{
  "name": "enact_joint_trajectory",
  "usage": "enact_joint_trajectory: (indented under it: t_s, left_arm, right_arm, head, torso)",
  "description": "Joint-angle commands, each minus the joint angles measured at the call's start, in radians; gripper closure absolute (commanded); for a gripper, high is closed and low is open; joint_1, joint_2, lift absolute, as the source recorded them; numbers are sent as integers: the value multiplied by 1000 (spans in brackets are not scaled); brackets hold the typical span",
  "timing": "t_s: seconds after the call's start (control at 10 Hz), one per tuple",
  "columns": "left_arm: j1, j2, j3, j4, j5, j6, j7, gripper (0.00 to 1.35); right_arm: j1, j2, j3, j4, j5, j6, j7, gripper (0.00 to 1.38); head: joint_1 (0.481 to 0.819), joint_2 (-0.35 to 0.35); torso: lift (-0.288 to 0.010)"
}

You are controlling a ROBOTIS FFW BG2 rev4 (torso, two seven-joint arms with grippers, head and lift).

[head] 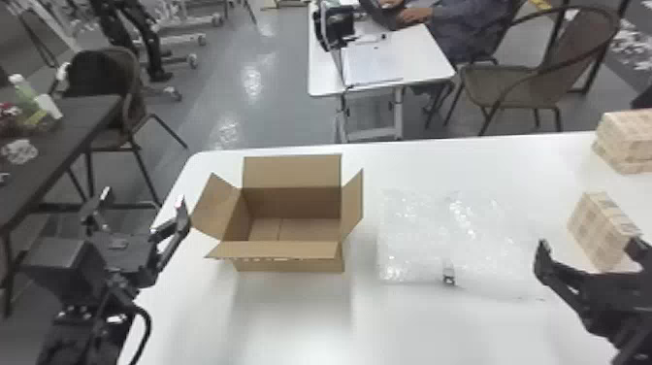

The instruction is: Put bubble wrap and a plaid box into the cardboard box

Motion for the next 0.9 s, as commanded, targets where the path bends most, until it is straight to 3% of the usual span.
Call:
enact_joint_trajectory:
  t_s: [0.0, 0.2, 0.3, 0.6, 0.8]
  left_arm:
    - [33, -7, -56, 22, 25, -42, 81, 274]
    - [70, -7, -149, 70, 37, -68, 143, 277]
    - [88, -7, -200, 93, 34, -96, 210, 279]
    - [93, -7, -232, 93, 71, -61, 238, 271]
    - [82, -7, -217, 91, 109, -12, 221, 279]
  right_arm:
    - [-2, -1, 0, -2, 11, 0, 0, 108]
    - [-3, -1, 0, 21, 0, -41, 2, 108]
    - [-5, -1, 0, 20, 3, -41, 2, 108]
    - [-10, 2, 0, 17, 6, -36, 2, 108]
    - [-10, 2, 0, 18, 2, -35, 2, 108]
  head:
    - [695, 190]
    - [695, 183]
    - [695, 163]
    - [695, 124]
    - [695, 119]
  torso:
    - [-108]
    - [-108]
    - [-108]
    - [-108]
    - [-108]
